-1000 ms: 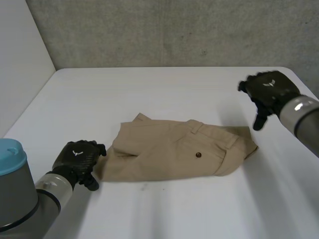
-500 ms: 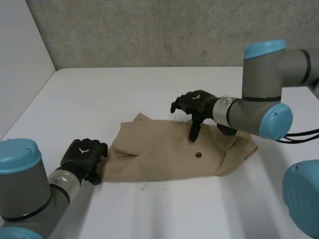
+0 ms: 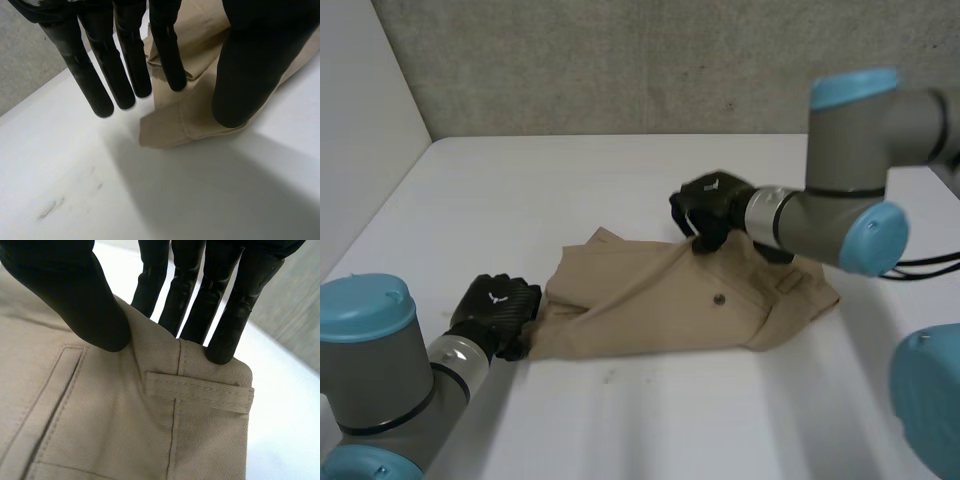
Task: Fold the shorts.
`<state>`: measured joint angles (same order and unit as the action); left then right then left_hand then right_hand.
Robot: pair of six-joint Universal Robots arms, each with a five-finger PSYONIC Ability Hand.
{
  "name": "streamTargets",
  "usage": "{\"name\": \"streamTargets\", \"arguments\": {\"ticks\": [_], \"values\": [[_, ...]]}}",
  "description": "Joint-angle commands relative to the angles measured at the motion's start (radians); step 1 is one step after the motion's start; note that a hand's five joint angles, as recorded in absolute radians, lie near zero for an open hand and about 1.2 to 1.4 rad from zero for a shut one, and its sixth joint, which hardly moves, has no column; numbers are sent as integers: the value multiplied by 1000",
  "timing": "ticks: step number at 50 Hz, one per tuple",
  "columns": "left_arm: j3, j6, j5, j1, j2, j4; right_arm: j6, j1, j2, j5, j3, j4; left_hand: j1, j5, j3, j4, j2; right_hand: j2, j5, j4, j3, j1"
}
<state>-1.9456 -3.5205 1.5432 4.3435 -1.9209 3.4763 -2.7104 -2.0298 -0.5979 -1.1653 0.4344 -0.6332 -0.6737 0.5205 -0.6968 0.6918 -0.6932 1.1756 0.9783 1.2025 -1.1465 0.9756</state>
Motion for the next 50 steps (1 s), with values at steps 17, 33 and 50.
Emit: {"name": "streamTargets", "arguments": {"ticks": [17,33,50], "values": [[33,-5,5,-25,-7,27,-14,34,-448,-54,575,136,126,-147,149,-144,145,221,243,194,-250,421],[70,8,11,-71,315,53,26,120,-771,-66,802,136,-723,701,-699,704,-703,221,243,194,-250,421],[116,8,12,-137,570,-151,281,132,-1030,-181,992,75,-723,701,-699,704,-703,221,243,194,-250,421]]}}
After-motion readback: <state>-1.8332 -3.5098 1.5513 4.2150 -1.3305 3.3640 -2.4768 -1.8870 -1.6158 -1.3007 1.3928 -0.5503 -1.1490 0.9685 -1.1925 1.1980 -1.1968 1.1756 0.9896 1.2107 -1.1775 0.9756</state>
